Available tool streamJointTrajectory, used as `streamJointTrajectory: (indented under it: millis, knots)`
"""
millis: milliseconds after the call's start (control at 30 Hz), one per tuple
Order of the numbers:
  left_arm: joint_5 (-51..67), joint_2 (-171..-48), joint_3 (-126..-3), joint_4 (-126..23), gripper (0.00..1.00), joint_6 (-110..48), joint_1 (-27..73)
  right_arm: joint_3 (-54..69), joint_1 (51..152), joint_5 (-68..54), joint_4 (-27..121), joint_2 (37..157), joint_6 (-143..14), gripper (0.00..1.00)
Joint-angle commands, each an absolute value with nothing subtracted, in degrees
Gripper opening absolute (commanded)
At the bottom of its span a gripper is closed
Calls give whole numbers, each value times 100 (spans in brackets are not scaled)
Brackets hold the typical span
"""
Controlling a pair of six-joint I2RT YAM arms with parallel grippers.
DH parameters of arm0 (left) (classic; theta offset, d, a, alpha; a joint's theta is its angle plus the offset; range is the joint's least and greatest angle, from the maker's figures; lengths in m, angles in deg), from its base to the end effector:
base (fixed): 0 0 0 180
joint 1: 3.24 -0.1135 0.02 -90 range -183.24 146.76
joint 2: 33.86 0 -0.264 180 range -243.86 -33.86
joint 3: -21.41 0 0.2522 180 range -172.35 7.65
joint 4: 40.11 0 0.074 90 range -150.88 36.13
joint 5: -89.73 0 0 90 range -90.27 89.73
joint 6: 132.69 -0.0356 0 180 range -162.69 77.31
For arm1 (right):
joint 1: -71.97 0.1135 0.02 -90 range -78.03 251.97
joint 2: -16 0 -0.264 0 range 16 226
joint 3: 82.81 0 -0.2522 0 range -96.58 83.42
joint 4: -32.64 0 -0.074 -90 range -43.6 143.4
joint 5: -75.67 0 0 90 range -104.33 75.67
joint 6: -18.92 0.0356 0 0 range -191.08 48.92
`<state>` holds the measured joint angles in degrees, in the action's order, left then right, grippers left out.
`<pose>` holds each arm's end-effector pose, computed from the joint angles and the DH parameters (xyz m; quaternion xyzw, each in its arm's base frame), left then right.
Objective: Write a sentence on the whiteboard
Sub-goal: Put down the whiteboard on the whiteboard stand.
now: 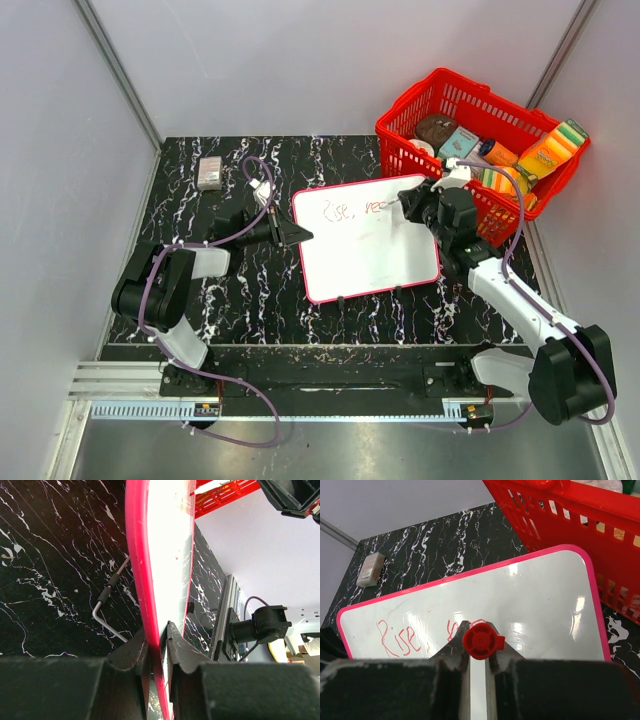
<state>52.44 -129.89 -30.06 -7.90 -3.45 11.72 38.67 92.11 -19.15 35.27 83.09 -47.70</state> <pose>0.3026 -0.1102 0.1786 0.1253 0.7410 -0.5638 0.3426 0.2583 0.0915 0.2978 0.0485 0.7710 0.2049 0.6010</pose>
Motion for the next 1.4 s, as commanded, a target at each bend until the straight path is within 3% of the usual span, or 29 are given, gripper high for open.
streamJointTrajectory:
  millis: [0, 433, 1367]
  knots:
    - [5229, -12843, -3085, -668, 0, -815, 1284, 3992, 9183, -1890, 3568, 8130, -4788, 0]
    - [5212, -12834, -3085, -677, 0, -815, 1293, 3931, 9166, -2408, 3621, 8121, -4902, 0]
    - [5220, -12834, -3085, -676, 0, -824, 1293, 3596, 9139, -2303, 3463, 8289, -4902, 0]
